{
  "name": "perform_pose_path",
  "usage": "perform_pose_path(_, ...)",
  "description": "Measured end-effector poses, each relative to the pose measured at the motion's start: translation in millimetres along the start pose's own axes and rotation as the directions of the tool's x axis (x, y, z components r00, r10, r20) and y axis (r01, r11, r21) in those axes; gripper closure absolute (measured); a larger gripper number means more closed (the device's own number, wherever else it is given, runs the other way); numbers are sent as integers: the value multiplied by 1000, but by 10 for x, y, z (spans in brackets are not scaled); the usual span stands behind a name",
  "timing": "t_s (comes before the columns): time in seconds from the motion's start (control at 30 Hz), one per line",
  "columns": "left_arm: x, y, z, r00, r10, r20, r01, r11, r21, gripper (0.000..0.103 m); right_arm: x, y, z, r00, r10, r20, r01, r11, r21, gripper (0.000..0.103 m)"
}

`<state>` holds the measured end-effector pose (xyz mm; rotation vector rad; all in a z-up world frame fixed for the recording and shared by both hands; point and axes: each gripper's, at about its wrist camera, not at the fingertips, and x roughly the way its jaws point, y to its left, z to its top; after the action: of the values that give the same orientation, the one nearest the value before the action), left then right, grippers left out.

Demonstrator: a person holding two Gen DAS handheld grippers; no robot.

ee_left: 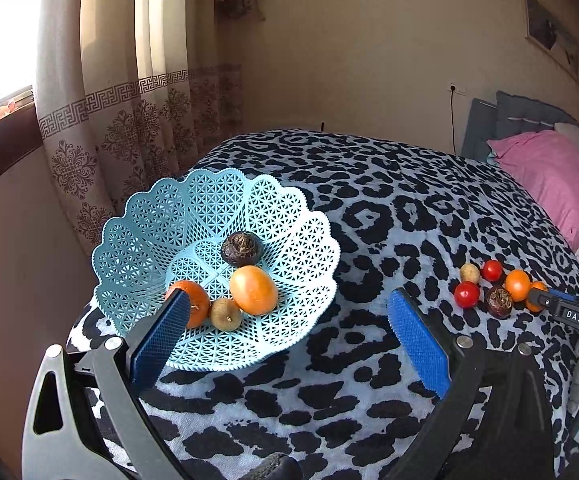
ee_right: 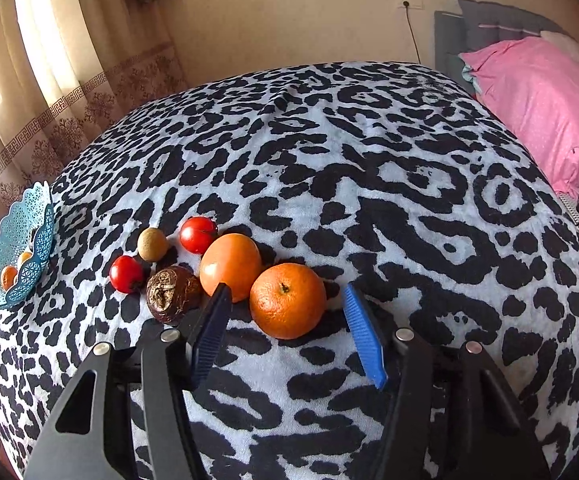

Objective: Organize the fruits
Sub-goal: 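Move the right tool back toward the tangerine beside the tomatoes, then move the left tool to the red tomato while the right tool closes on the tangerine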

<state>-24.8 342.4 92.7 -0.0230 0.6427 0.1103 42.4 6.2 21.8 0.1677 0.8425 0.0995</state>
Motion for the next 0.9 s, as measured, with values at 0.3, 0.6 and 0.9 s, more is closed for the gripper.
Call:
perform_pose_path(0.3,62,-106,-3,999,-24,-23,24,1000,13,3,28,9,-50,1000,26,-15,-26,1000,-7,51)
perform_pose_path(0.6,153,-284,-26,996,-65,-61,68,997,35,3,89,-48,-37,999,38,-20,-38,999,17,62)
perform_pose_path(0.9,261,-654,-31,988,-112,-104,124,986,115,3,-84,-108,-61,997,72,7,-73,997,38,63)
